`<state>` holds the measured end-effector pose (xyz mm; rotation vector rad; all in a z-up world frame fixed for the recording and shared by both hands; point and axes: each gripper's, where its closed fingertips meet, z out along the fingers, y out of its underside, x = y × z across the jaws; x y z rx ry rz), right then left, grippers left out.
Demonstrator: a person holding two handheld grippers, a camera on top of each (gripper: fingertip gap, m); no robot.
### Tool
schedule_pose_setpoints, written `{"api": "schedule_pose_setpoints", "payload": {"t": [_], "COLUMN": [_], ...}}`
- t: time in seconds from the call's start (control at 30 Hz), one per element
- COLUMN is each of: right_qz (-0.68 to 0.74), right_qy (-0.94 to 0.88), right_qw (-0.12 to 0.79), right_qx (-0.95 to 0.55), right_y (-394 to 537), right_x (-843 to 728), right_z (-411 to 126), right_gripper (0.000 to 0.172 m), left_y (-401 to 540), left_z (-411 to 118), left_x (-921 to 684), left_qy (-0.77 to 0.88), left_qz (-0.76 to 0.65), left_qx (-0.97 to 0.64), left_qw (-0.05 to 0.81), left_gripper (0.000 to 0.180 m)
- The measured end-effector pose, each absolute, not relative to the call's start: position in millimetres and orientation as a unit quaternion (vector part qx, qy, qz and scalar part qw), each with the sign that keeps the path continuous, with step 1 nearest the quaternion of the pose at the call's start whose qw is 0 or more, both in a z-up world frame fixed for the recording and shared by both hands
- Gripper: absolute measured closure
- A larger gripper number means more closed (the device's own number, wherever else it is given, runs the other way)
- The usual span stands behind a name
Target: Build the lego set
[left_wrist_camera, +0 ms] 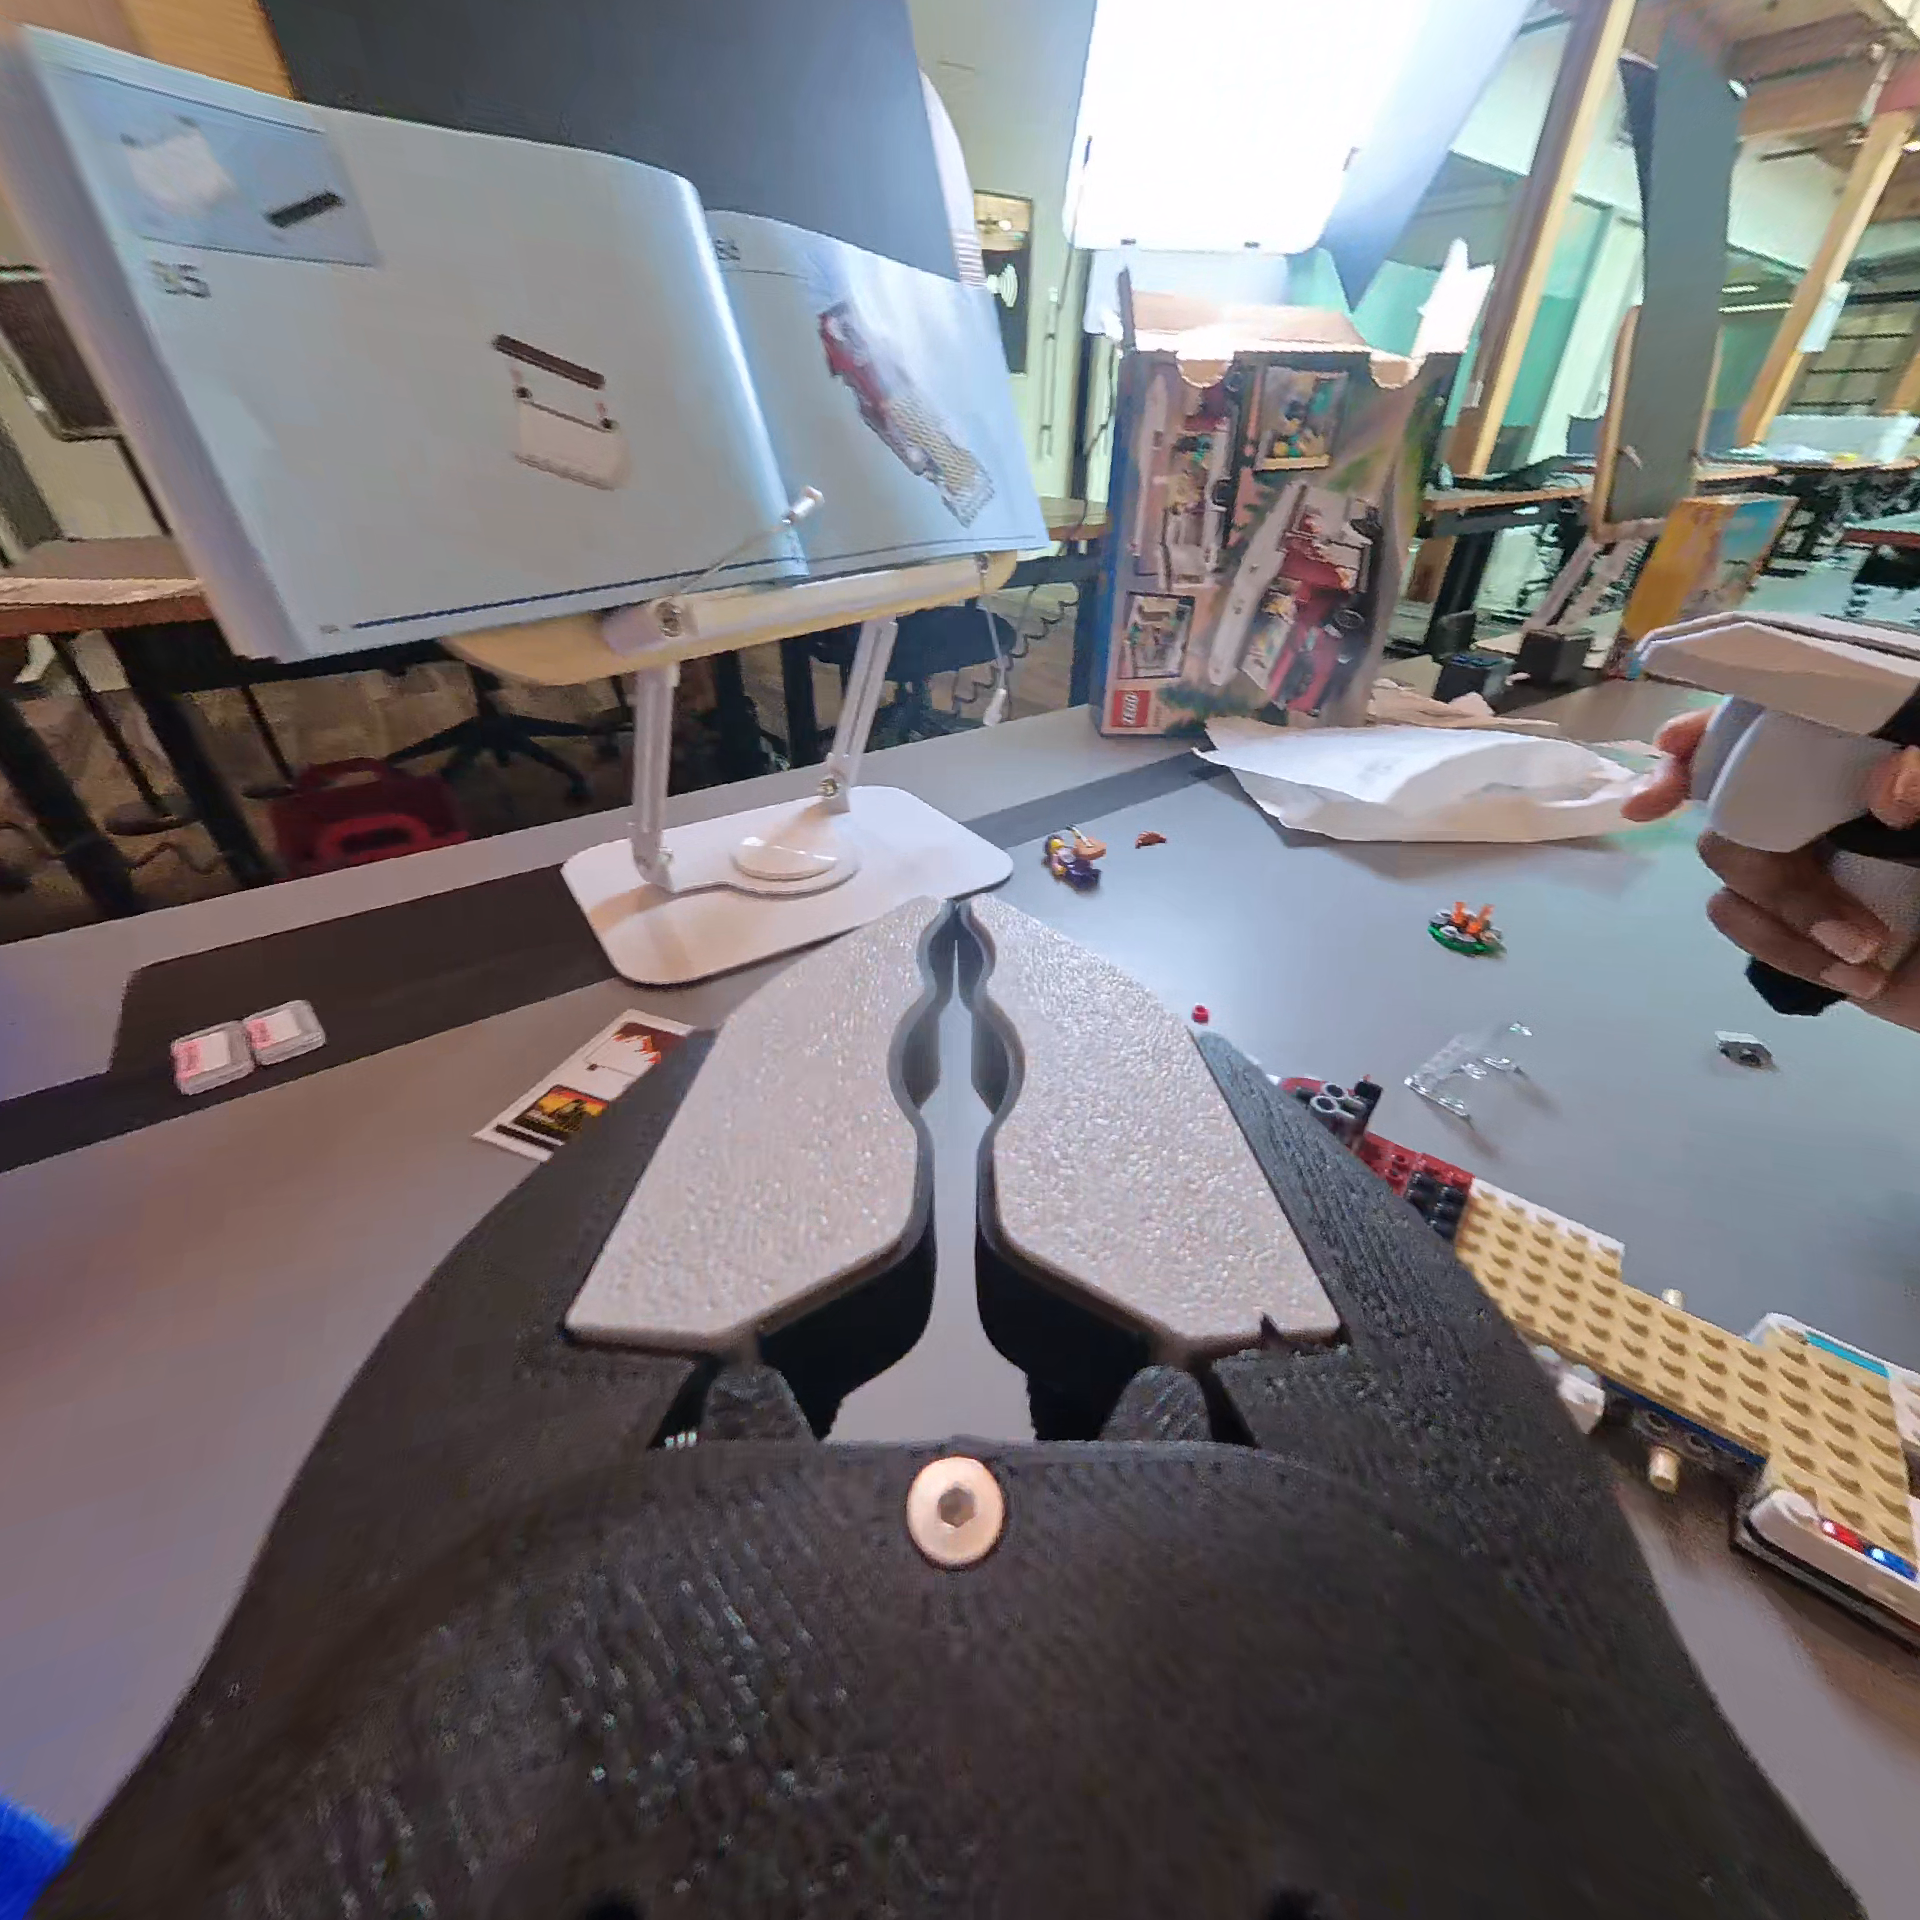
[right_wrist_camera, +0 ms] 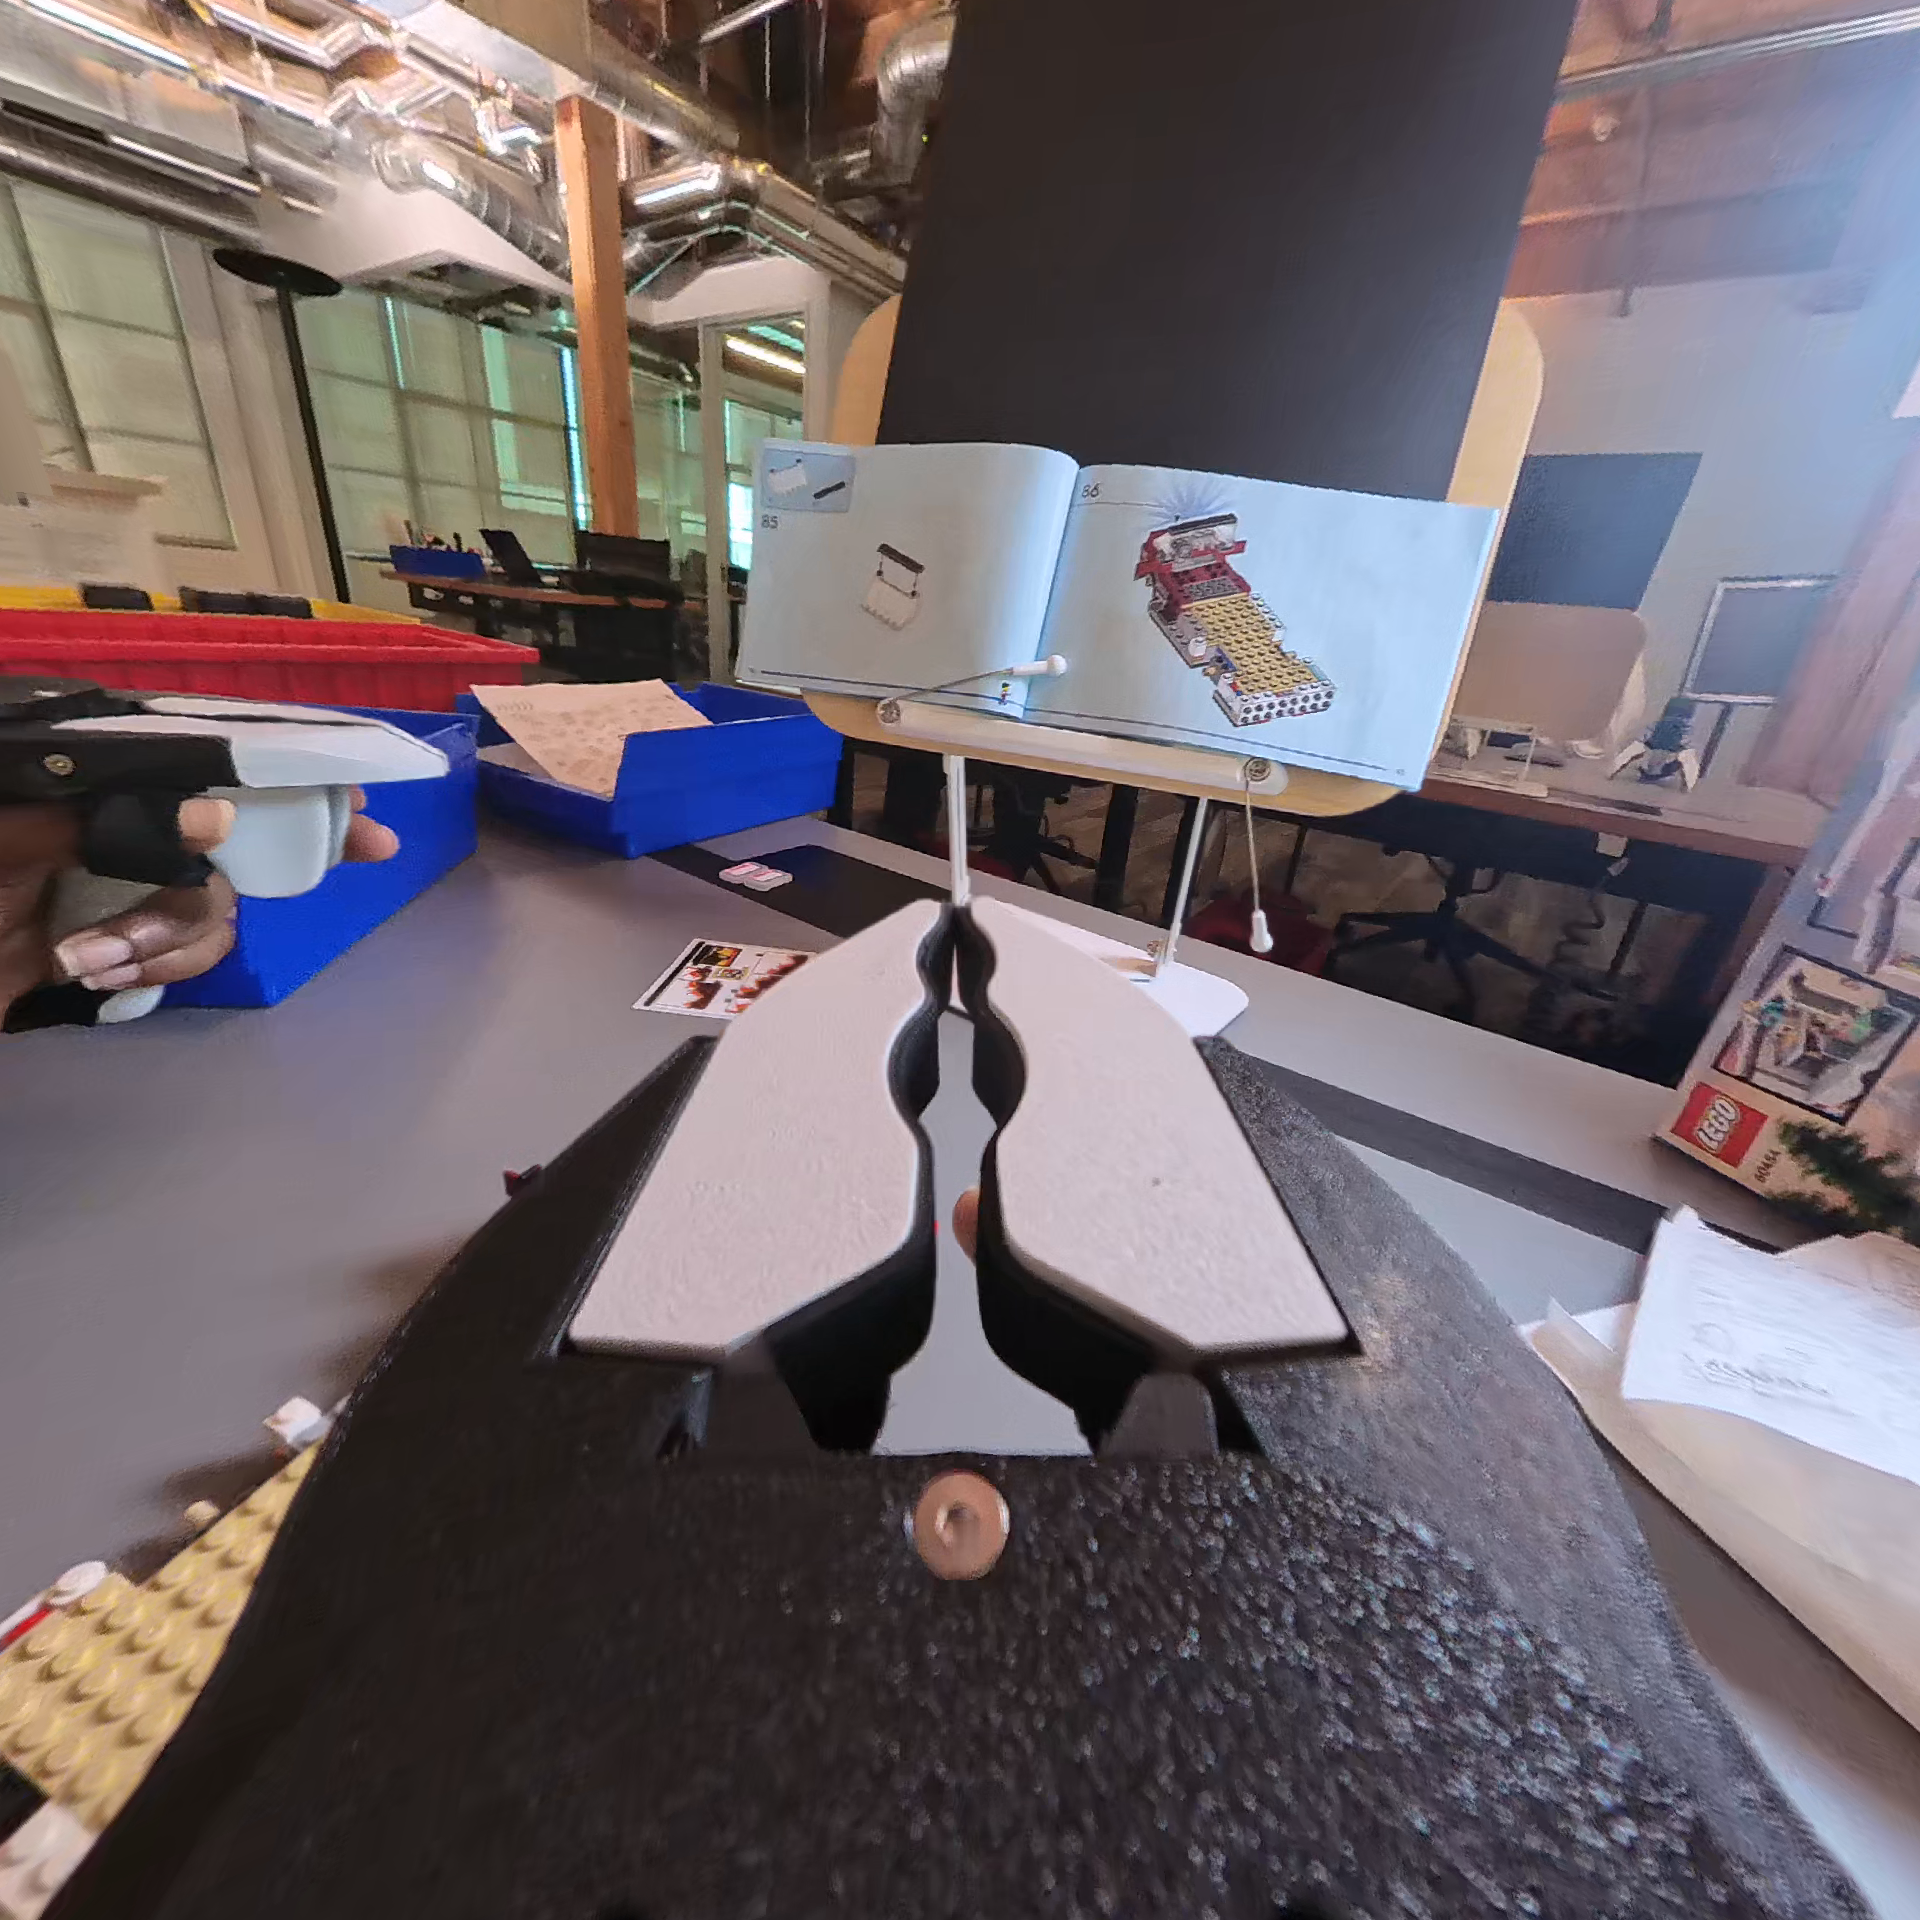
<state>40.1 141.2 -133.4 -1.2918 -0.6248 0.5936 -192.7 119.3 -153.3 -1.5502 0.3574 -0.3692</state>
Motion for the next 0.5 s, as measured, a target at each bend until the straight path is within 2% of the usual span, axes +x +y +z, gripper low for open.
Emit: {"api": "schedule_pose_setpoints", "payload": {"t": [0.3, 0.4, 0.5], "right_qz": [0.247, 0.243, 0.240], "right_qy": [-0.247, -0.245, -0.247], "right_qw": [0.718, 0.715, 0.713], "right_qx": [-0.603, -0.608, -0.610], "right_y": [154, 157, 158], "right_x": [65, 67, 67], "right_z": [-150, -154, -156], "right_gripper": [0.171, 0.166, 0.162], "left_y": [130, 130, 123], "left_z": [-171, -167, -148], "left_x": [-233, -238, -247], "left_qy": [0.123, 0.122, 0.124], "left_qz": [-0.066, -0.049, -0.027], "left_qx": [-0.706, -0.701, -0.687], "left_qw": [0.695, 0.701, 0.716], "left_gripper": [0.180, 0.180, 0.170]}}
